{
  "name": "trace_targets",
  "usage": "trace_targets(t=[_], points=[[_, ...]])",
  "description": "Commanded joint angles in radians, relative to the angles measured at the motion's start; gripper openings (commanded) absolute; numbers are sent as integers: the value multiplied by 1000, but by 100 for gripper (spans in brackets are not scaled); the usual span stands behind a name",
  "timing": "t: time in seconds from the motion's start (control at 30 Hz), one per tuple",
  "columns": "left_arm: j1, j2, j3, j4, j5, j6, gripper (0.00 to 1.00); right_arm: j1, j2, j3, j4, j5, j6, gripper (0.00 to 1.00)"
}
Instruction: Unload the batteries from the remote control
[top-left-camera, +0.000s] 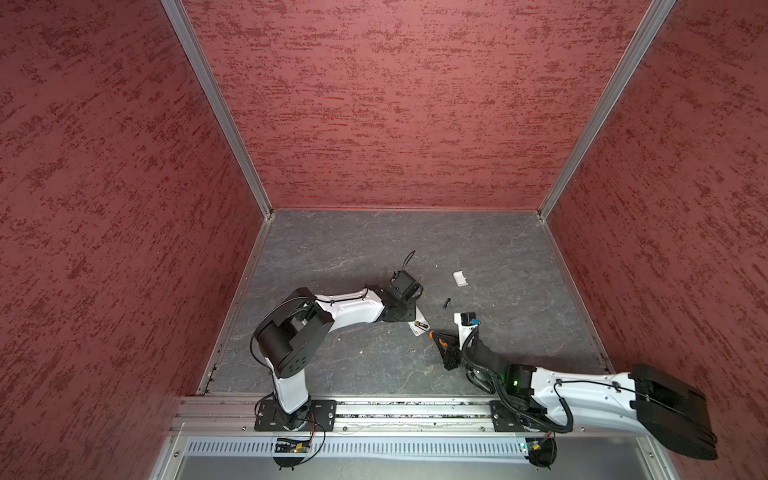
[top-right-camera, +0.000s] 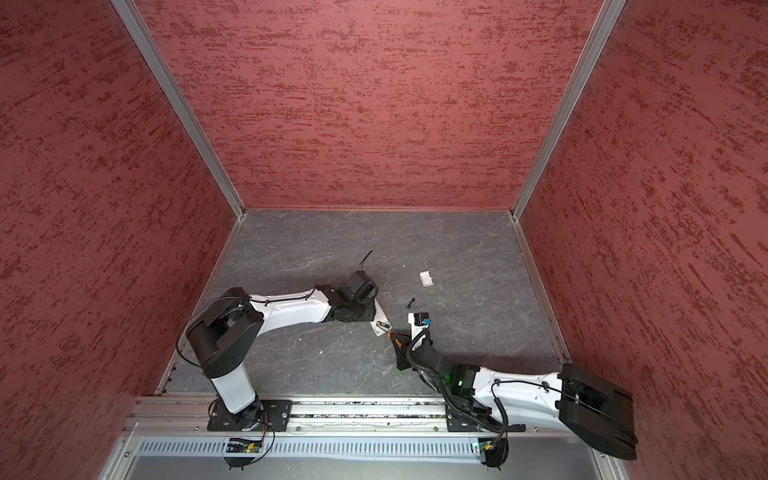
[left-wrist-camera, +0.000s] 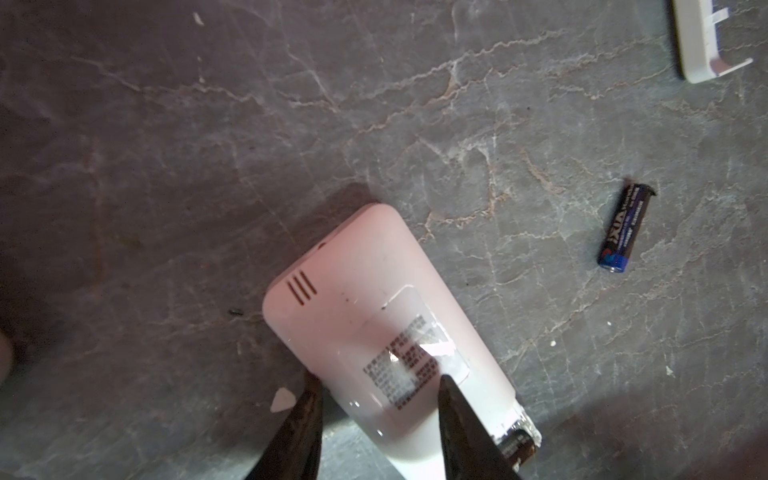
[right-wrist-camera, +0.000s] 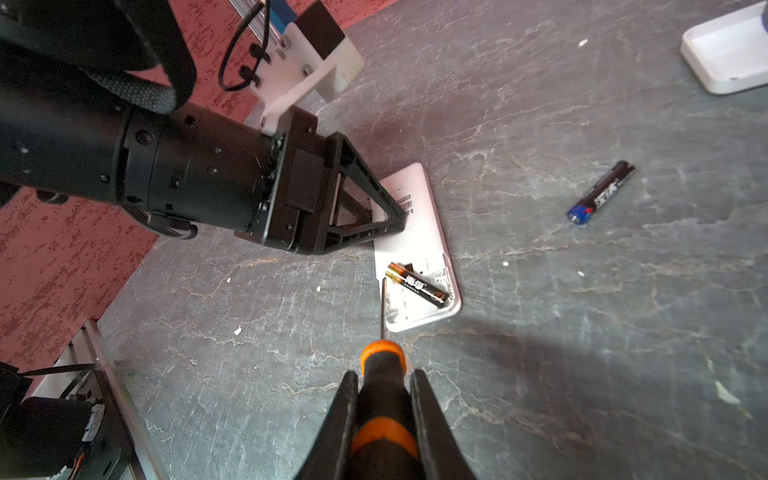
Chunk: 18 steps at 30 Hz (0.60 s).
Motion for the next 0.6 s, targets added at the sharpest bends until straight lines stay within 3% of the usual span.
trace_targets(t=[0.0, 0.57], points=[[-25, 48, -40, -54, 33, 5, 44, 6, -6, 17, -25, 61, -6, 0], [-31, 59, -35, -56, 30, 2, 44, 2, -67, 0, -118, 176, 33, 0]])
